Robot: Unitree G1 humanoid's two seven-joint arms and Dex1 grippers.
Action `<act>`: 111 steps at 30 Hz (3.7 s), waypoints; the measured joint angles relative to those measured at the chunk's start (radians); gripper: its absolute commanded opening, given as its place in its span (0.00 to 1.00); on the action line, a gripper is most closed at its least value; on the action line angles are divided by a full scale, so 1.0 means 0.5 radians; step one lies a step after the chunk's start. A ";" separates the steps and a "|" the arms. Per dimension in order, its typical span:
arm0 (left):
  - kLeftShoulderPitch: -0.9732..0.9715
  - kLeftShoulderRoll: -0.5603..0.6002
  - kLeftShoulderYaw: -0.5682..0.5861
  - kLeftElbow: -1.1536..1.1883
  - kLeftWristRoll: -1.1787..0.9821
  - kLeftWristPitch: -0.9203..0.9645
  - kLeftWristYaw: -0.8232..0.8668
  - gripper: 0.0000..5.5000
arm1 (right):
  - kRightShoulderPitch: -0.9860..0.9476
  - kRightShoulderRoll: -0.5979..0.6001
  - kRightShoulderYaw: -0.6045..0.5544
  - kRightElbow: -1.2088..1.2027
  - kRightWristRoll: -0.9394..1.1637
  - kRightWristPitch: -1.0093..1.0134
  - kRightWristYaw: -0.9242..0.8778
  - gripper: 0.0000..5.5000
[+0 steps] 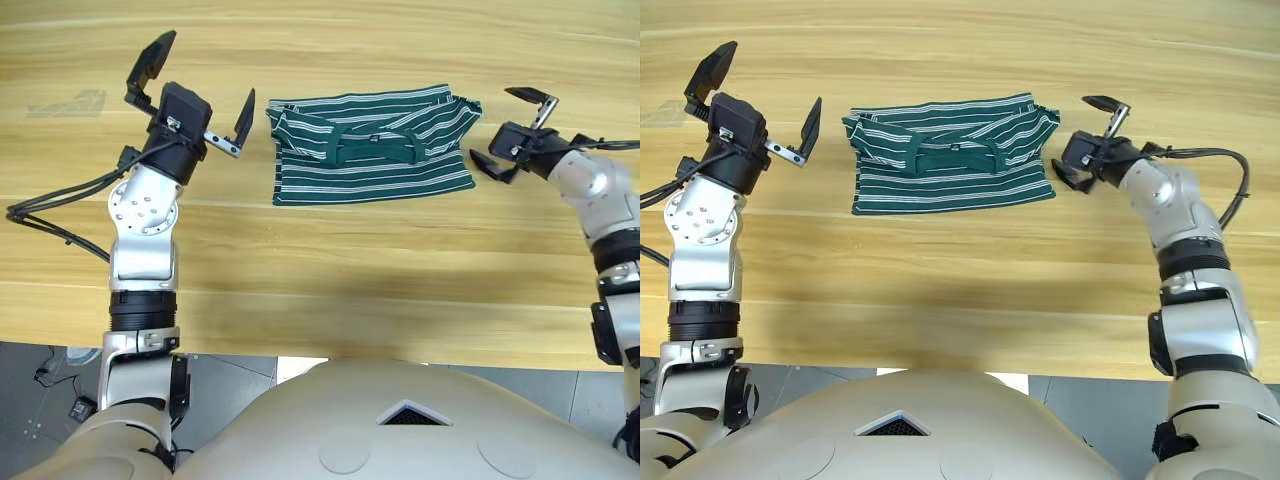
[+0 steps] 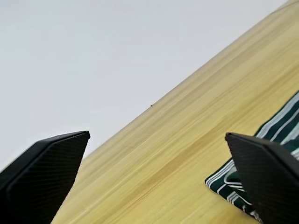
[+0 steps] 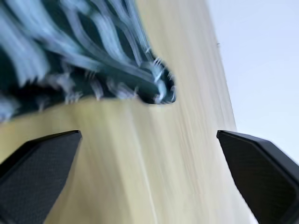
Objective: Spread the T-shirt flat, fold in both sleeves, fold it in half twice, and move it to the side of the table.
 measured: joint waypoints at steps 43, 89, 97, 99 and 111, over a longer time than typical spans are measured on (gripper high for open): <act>-0.290 -0.309 -0.656 0.873 0.666 -0.359 0.374 0.98 | -0.234 0.484 0.157 -0.010 0.009 0.082 0.038 0.98; -0.289 -0.342 -0.787 1.004 0.652 -0.573 0.414 0.98 | -0.791 0.920 0.098 0.908 0.167 0.032 0.429 0.98; -0.288 -0.339 -0.795 1.004 0.652 -0.574 0.423 0.98 | -0.846 0.980 0.224 0.953 0.016 0.024 0.109 0.98; -0.287 -0.341 -0.801 1.004 0.652 -0.575 0.431 0.98 | -0.891 1.009 0.247 1.001 -0.023 0.054 0.006 0.98; -0.297 -0.344 -0.831 1.056 0.652 -0.609 0.479 0.98 | -1.278 1.074 0.264 1.211 -0.090 0.235 -0.181 0.98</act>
